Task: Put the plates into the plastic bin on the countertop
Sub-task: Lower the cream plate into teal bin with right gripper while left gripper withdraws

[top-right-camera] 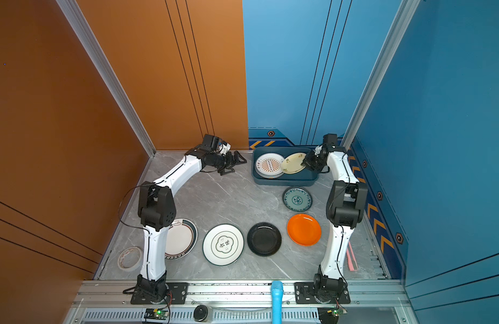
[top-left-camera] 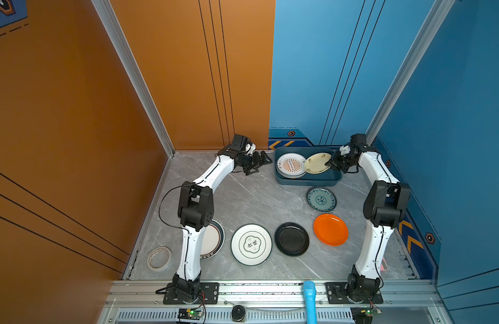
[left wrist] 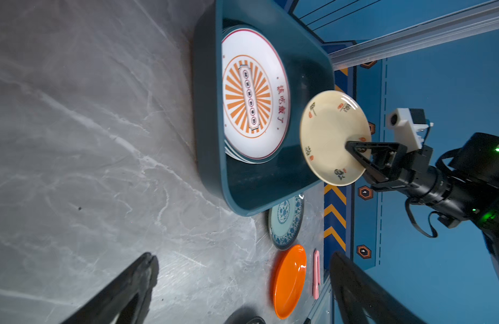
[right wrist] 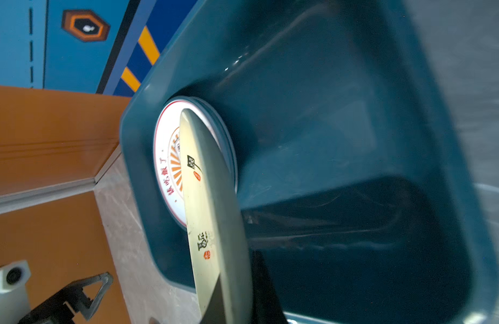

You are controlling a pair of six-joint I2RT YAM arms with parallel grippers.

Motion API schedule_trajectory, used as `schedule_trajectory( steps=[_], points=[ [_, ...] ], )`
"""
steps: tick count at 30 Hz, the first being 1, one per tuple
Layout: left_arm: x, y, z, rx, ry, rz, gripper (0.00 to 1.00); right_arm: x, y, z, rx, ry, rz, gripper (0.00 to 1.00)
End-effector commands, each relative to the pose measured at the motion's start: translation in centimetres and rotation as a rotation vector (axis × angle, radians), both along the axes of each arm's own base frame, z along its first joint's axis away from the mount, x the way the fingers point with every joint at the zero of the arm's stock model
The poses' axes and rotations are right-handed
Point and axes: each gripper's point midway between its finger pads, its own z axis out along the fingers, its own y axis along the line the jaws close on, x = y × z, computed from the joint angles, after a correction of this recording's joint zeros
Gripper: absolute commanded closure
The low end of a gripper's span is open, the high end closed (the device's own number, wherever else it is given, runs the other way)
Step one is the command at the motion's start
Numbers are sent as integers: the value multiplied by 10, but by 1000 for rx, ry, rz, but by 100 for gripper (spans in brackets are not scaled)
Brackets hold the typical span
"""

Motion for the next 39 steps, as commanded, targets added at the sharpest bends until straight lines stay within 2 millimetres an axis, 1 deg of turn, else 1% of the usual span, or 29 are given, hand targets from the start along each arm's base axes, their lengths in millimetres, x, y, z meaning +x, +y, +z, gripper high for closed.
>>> schedule_trajectory(
  steps=[1,3,6,13,20,27,30,36,39],
  points=[
    [-5,18,8,54,-25,22,2,-15,-16,16,-65,29,-53,100],
    [-7,22,5,73,-22,23,2,-16,-22,12,-73,44,-66,100],
    [-10,27,-1,106,-11,23,2,-16,-26,6,-89,65,-72,100],
    [-13,30,-5,109,-4,10,2,-13,-27,-8,-102,100,-72,100],
    [-12,28,-7,109,4,-2,2,-10,-23,-21,-98,127,-68,100],
    [-9,22,-6,84,5,-22,2,-2,-17,-30,-90,139,-68,100],
    [-10,19,-9,76,12,-33,1,-1,-14,-36,-89,151,-65,100],
    [-11,19,-11,76,17,-40,0,-7,-12,-49,-98,201,-71,93],
    [-11,18,-12,74,20,-41,0,-12,-16,-52,-126,228,-80,89]
  ],
)
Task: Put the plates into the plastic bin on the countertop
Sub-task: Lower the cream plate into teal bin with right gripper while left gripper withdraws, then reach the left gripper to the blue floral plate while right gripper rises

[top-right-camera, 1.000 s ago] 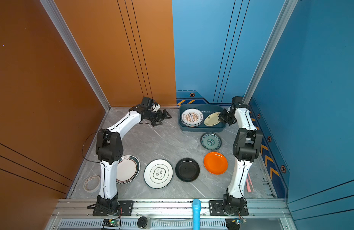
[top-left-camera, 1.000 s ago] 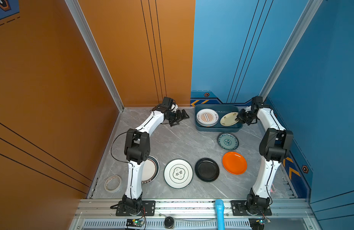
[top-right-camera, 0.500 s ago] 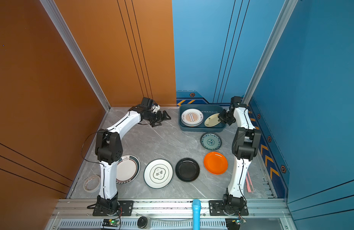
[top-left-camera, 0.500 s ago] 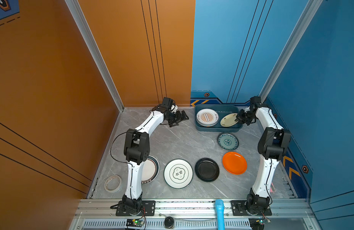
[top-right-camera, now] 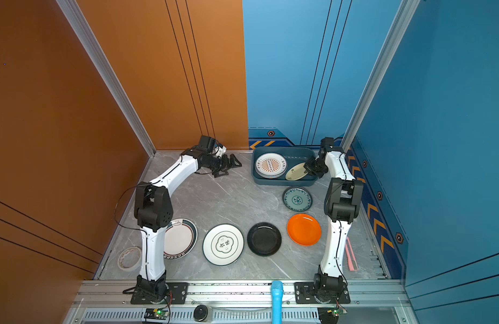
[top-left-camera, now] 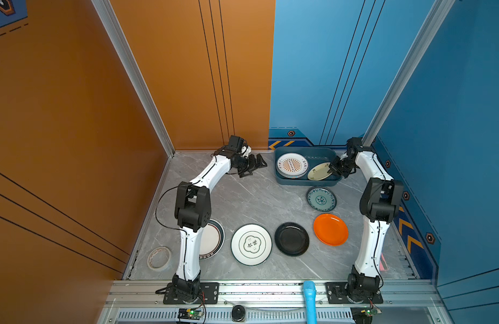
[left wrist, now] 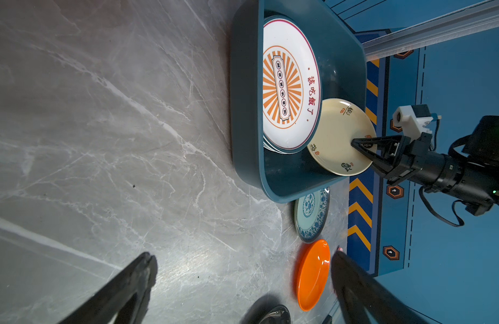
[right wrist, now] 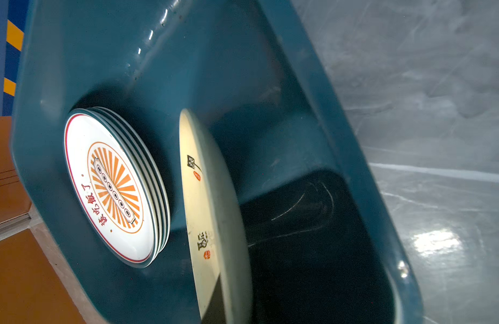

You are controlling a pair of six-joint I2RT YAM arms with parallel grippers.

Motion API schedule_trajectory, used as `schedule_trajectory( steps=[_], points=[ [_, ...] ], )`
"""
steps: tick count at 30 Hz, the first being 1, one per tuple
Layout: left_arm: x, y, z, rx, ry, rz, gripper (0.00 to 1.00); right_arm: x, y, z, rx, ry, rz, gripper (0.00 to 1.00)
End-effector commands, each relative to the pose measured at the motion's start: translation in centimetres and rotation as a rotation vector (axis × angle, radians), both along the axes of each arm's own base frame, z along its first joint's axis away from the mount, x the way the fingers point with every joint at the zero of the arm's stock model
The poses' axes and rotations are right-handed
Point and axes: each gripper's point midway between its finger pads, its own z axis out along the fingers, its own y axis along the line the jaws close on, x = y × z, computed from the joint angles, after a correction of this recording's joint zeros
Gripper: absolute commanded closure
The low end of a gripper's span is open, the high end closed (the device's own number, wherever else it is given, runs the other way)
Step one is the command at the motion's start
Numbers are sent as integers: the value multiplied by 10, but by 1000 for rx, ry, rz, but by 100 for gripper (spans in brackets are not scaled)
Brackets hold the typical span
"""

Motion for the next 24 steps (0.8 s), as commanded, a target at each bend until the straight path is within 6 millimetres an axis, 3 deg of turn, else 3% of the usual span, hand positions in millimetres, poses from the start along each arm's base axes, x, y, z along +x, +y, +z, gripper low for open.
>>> schedule_trajectory(
  steps=[1,8,17,24],
  points=[
    [-2,-1,-4,-6,17,-29,0,-7,-4,-6,-39,57,-22,87],
    [-2,-3,-8,-13,25,-38,1,-21,-17,-10,-101,121,-35,76],
    [-2,-4,-8,-21,26,-47,1,-33,-32,-3,-158,156,-51,74],
    [-13,-11,-2,-21,21,-70,2,-24,-34,26,-152,82,-59,73]
  ],
)
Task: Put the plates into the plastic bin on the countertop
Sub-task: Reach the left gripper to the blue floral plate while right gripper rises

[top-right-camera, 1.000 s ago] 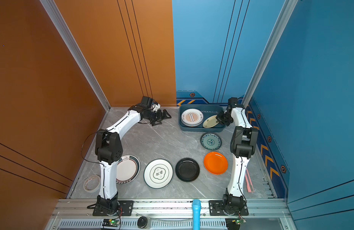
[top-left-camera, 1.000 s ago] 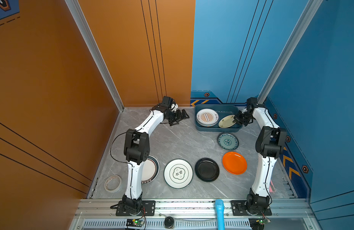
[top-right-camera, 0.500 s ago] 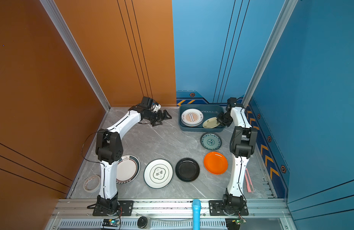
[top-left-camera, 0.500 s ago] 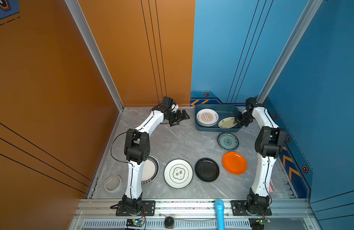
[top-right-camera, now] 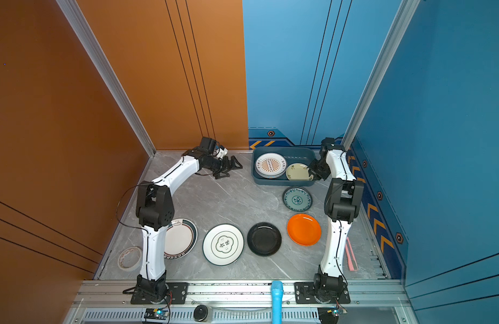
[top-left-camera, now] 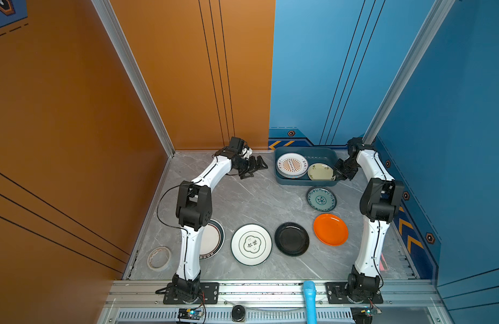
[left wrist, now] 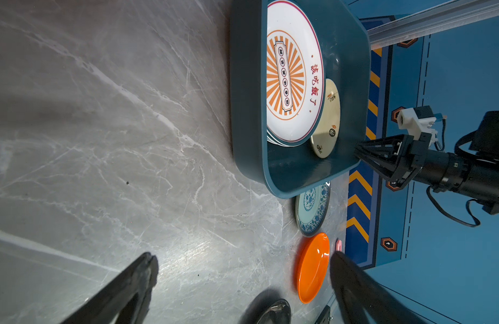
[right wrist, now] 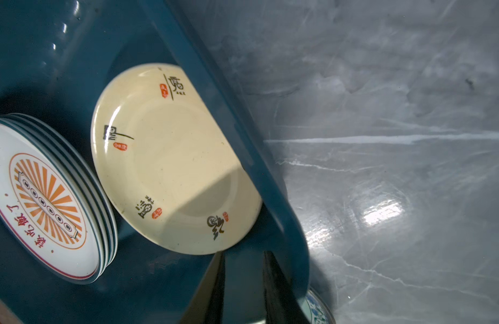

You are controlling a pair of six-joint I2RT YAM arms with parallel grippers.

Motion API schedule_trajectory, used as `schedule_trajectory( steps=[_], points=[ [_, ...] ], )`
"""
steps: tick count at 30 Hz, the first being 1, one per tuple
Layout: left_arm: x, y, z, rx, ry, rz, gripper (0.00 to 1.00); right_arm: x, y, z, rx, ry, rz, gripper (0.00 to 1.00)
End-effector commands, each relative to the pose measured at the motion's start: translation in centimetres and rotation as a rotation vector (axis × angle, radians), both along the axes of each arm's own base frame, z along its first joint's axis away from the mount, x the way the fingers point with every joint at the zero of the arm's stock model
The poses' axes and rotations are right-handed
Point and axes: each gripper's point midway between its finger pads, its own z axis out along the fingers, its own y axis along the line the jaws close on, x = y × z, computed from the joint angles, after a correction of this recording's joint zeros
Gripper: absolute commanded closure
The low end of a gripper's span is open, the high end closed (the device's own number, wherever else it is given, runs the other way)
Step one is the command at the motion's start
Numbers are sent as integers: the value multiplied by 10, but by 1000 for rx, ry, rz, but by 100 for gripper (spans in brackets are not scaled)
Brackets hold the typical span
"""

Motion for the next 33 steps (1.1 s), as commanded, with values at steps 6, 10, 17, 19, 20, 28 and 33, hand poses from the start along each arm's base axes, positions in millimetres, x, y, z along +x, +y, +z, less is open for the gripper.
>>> schedule_trajectory(
  steps=[6,10,17,19,20,28,33],
  points=[
    [-38,-38,15,-13,-8,-119,3,24,8,80,19,-203,34,69],
    [-63,-69,15,-6,-6,-182,3,27,13,111,32,-272,39,66],
    [-102,-124,5,25,10,-267,4,10,29,138,54,-314,61,55],
    [-111,-137,-2,39,19,-279,5,-1,35,153,55,-348,68,54],
    [-116,-143,-4,43,25,-283,5,-6,38,156,58,-355,71,53],
    [-131,-190,-25,20,40,-247,10,-55,47,157,77,-374,40,53],
    [-130,-208,-47,-24,72,-185,18,-81,58,157,111,-389,29,53]
  ],
)
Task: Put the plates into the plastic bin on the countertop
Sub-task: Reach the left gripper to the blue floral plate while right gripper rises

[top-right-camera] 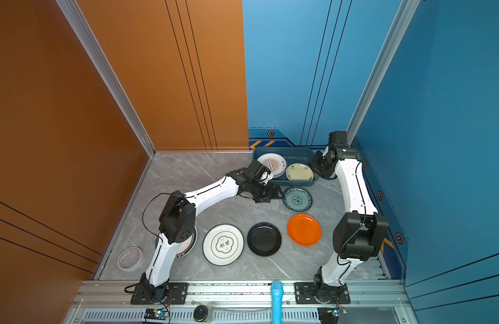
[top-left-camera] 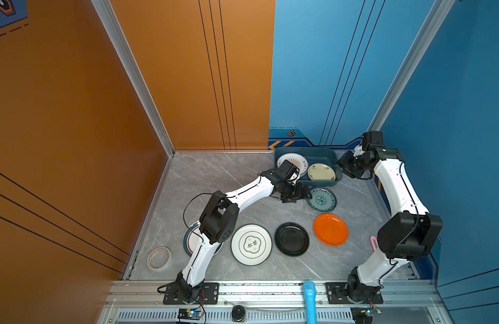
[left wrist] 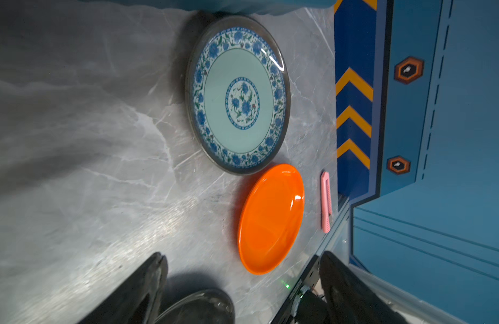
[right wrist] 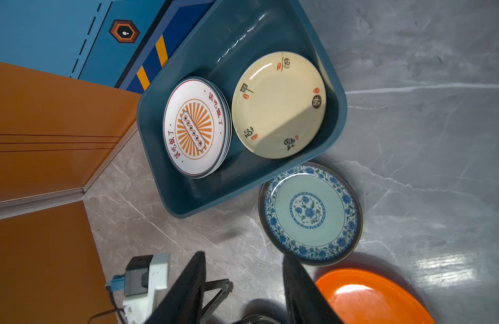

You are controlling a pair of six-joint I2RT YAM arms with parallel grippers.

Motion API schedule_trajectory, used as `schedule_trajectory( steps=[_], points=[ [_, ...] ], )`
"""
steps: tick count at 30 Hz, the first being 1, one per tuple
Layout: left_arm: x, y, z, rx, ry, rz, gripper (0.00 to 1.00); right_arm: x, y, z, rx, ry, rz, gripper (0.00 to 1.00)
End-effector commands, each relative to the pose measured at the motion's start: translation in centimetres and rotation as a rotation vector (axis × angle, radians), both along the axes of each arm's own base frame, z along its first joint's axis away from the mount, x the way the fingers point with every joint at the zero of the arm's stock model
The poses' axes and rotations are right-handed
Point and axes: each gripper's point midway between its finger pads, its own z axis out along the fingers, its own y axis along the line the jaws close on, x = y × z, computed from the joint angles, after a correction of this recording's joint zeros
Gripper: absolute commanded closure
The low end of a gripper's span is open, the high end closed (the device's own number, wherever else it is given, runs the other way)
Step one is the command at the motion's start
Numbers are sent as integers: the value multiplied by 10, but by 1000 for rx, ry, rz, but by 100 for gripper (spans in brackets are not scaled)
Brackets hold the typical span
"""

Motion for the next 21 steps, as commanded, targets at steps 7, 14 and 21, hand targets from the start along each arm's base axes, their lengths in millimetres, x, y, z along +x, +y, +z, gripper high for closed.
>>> schedule_trajectory(
  steps=[7,14,21],
  points=[
    [24,-20,-56,-19,65,191,31,-28,9,6,37,-62,-22,53],
    [28,-23,-80,15,77,246,41,-33,1,7,40,-66,-32,53],
    [29,-26,-98,36,101,263,48,-33,-1,2,43,-57,-33,53]
  ],
)
